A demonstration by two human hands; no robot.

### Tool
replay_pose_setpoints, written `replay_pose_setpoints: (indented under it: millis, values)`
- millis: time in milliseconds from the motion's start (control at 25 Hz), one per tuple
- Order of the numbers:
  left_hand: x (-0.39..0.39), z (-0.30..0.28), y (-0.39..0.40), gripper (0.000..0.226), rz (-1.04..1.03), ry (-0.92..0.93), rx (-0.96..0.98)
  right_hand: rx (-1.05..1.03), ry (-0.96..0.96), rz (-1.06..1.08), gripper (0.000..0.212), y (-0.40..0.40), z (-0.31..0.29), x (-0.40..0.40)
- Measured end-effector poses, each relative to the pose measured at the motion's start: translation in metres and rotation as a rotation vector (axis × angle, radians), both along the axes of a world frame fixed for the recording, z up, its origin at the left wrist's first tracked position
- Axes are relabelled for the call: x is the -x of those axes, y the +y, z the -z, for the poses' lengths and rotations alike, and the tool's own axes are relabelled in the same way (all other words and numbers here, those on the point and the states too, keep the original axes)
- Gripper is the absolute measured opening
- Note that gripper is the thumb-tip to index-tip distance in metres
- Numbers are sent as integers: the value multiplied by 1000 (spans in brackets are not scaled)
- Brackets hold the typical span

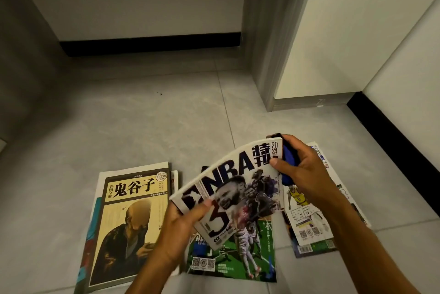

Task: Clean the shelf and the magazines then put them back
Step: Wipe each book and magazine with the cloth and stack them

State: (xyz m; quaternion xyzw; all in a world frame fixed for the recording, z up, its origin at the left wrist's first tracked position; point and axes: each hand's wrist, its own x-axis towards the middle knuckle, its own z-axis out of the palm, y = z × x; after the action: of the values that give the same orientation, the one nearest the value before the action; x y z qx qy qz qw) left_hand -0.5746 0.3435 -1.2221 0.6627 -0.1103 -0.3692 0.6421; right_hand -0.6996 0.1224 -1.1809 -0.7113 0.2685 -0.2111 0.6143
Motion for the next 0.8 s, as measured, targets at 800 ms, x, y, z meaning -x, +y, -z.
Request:
replay_pose_setpoints:
  millis: [800]
  values:
    - [-7, -36, -18, 19, 177, -776, 132, 968, -2, 285, 46, 113, -22, -37]
